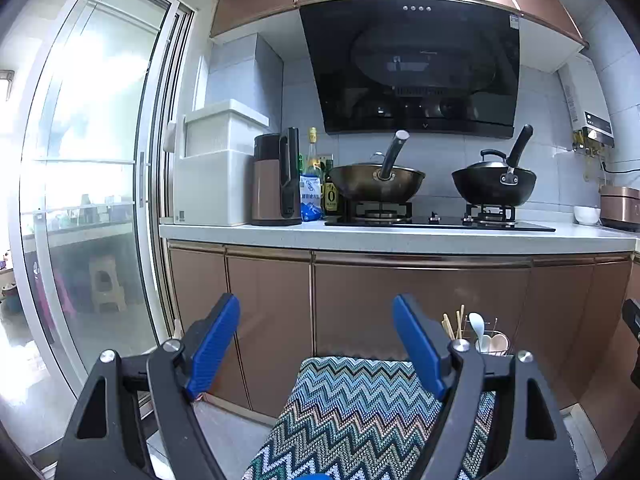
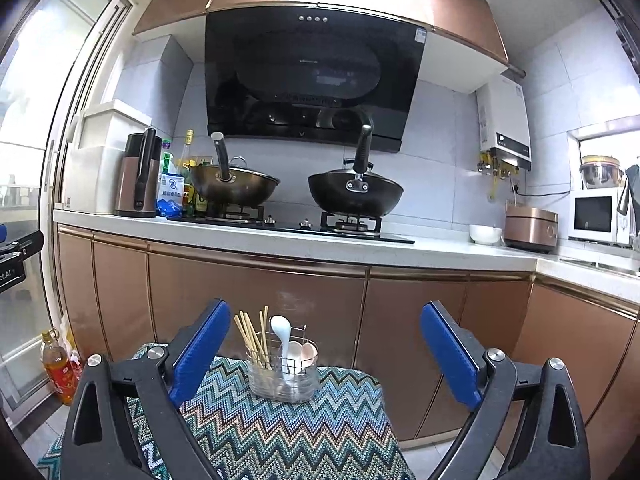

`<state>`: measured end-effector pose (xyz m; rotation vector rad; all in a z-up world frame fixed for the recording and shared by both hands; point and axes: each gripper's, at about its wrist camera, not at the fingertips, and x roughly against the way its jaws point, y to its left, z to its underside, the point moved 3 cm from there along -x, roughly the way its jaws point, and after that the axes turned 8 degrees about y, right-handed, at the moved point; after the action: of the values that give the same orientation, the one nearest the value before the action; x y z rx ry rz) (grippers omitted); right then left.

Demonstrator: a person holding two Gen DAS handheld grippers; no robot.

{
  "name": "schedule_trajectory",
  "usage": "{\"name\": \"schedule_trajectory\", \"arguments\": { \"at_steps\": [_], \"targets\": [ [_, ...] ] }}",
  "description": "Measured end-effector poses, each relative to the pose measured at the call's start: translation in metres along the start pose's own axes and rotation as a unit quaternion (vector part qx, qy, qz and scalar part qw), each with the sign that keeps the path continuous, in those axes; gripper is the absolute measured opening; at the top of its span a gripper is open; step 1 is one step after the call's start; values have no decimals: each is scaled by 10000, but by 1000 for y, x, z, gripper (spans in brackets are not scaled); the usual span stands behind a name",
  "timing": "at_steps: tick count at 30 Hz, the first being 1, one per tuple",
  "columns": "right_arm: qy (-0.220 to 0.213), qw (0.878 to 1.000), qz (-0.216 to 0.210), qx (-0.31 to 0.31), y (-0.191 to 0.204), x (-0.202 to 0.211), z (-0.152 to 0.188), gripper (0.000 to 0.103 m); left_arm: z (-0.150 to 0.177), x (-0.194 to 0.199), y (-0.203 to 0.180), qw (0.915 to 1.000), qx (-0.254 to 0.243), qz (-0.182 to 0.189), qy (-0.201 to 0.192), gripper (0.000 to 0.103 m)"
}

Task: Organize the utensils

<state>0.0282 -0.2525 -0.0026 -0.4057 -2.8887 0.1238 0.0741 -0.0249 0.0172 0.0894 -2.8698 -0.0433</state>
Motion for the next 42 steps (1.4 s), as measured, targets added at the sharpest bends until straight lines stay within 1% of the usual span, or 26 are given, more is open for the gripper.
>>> {"name": "schedule_trajectory", "arguments": {
  "at_steps": [7,9,17,31,42],
  "targets": [
    [-66,10000,36,10,0,5,-2,98,-1,7,-2,9998,-55,-39,-167,78],
    [-85,10000,52,5,-1,6,-2,100,-1,8,-2,9998,-79,-53,-197,78],
    [-101,9999,60,15,-3,7,-3,103,0,10,-4,9997,-89,-63,-206,78],
    [-185,9996,203,51,-3,7,-3,103,0,13,3,9997,-24,-83,-249,78],
    [-120,9997,168,135,-2,7,1,103,-3,14,7,9996,61,-114,-259,78]
  ]
}}
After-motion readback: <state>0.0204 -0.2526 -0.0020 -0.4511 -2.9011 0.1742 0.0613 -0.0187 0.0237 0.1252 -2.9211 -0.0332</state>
